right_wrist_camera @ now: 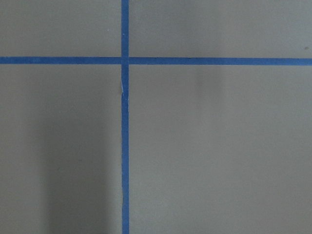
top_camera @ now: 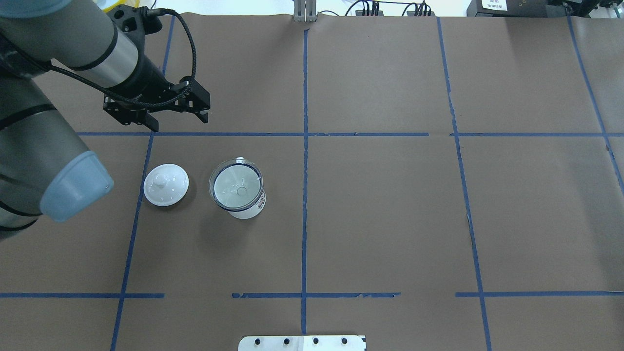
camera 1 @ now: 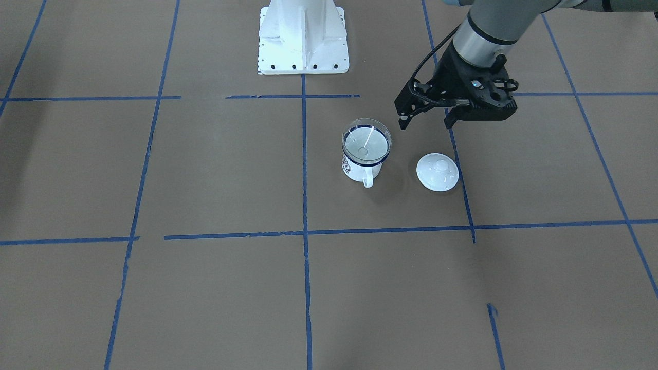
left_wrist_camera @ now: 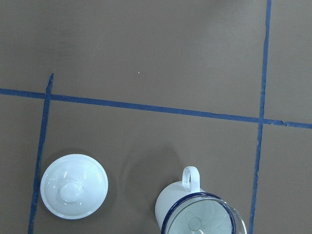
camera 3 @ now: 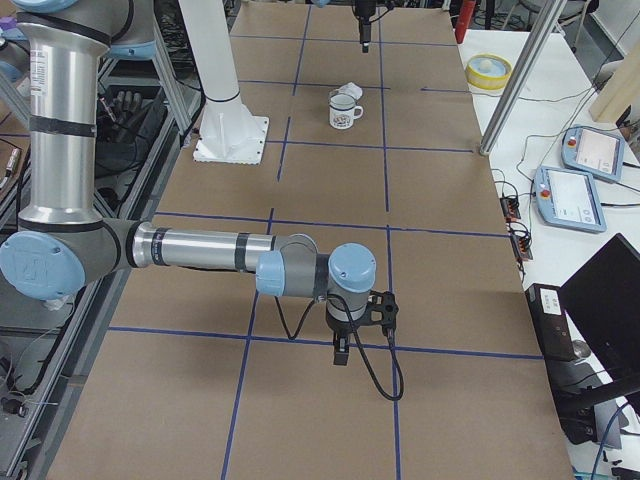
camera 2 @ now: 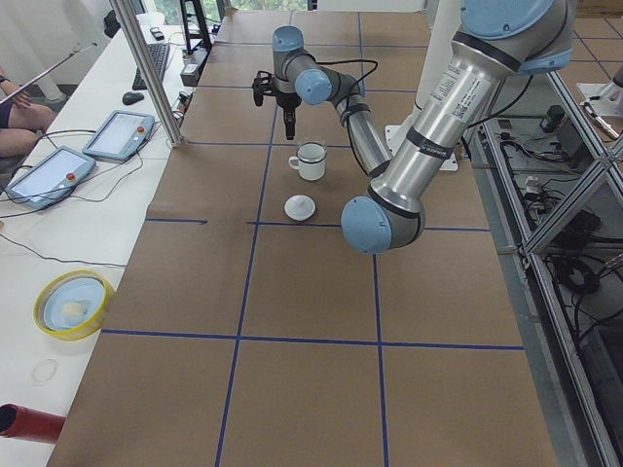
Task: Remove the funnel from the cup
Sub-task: 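Reach the left gripper over the glass funnel in the white mug, then lower the left gripper and grasp the glass funnel's rim, then lift the glass funnel out of the mug with the left gripper, then carry the funnel farther from the robot and turn the left wrist, then set the funnel on the table and open the left gripper, then move the left gripper over the round white lid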
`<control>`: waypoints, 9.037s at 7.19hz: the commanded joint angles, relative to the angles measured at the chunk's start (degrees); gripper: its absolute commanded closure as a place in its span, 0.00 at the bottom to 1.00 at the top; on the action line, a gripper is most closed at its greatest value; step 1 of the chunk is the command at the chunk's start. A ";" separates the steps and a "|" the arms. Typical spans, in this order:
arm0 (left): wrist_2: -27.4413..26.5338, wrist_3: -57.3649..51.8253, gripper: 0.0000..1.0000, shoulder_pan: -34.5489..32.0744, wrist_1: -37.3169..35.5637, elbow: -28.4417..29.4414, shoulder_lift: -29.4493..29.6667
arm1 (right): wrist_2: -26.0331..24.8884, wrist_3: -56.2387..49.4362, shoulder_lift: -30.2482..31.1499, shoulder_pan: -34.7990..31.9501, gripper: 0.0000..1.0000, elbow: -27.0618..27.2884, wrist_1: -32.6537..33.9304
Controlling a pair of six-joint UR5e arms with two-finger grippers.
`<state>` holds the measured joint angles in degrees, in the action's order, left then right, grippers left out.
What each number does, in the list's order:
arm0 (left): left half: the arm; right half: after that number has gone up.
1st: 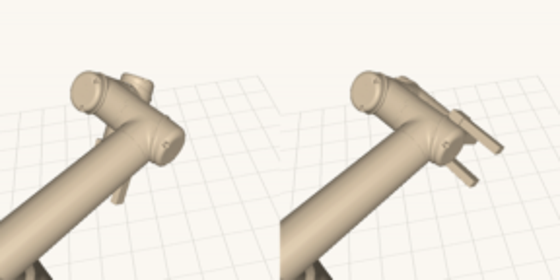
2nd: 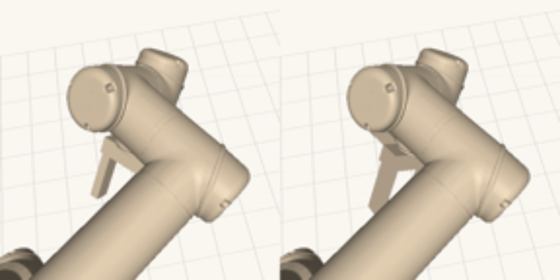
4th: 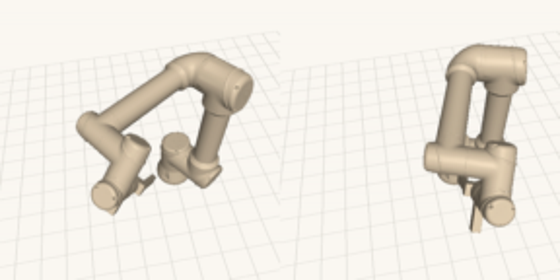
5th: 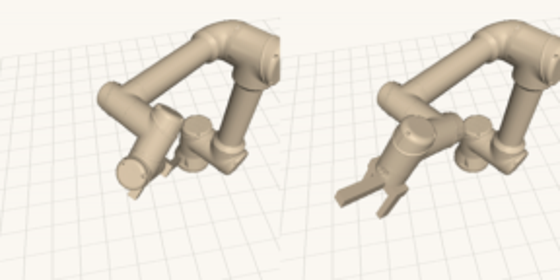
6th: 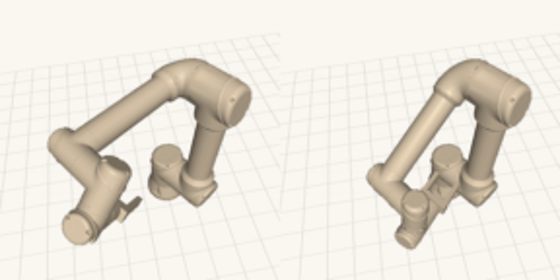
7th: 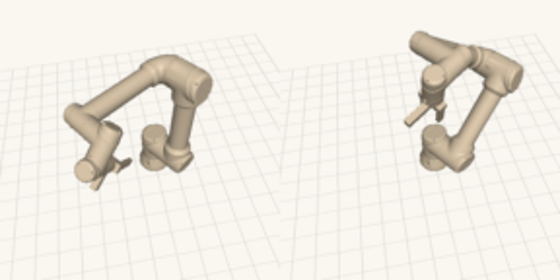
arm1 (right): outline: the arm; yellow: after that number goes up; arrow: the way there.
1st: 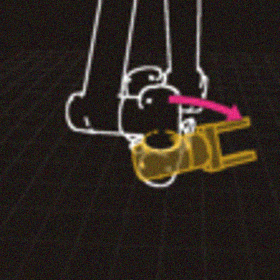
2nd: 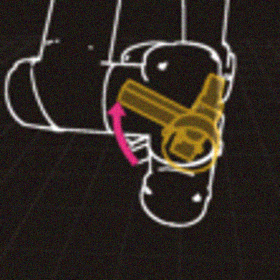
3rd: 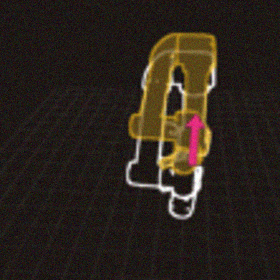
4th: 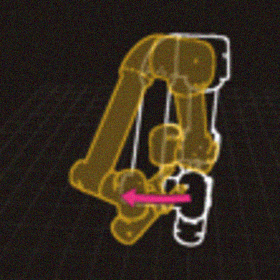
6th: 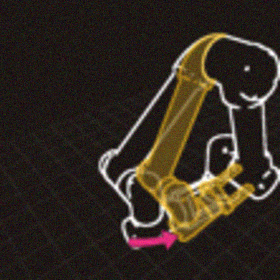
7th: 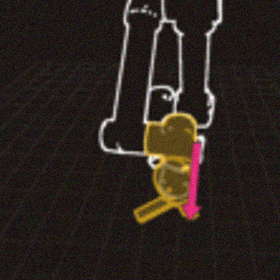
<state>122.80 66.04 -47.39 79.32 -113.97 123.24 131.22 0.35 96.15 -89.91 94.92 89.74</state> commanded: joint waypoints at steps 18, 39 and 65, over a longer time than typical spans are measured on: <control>-15.31 5.50 0.83 17.25 -1.27 16.41 11.14 | 0.00 0.00 0.00 0.00 0.00 0.00 0.00; -50.50 50.05 1.00 6.33 49.57 31.85 0.86 | 0.00 0.00 0.00 0.00 0.00 0.00 0.00; -18.39 4.80 0.00 5.29 34.21 8.13 -20.27 | 0.00 0.00 0.00 0.00 0.00 0.00 0.00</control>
<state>103.27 71.99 -42.34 118.67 -107.11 100.10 131.22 0.35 96.15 -89.91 94.90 89.74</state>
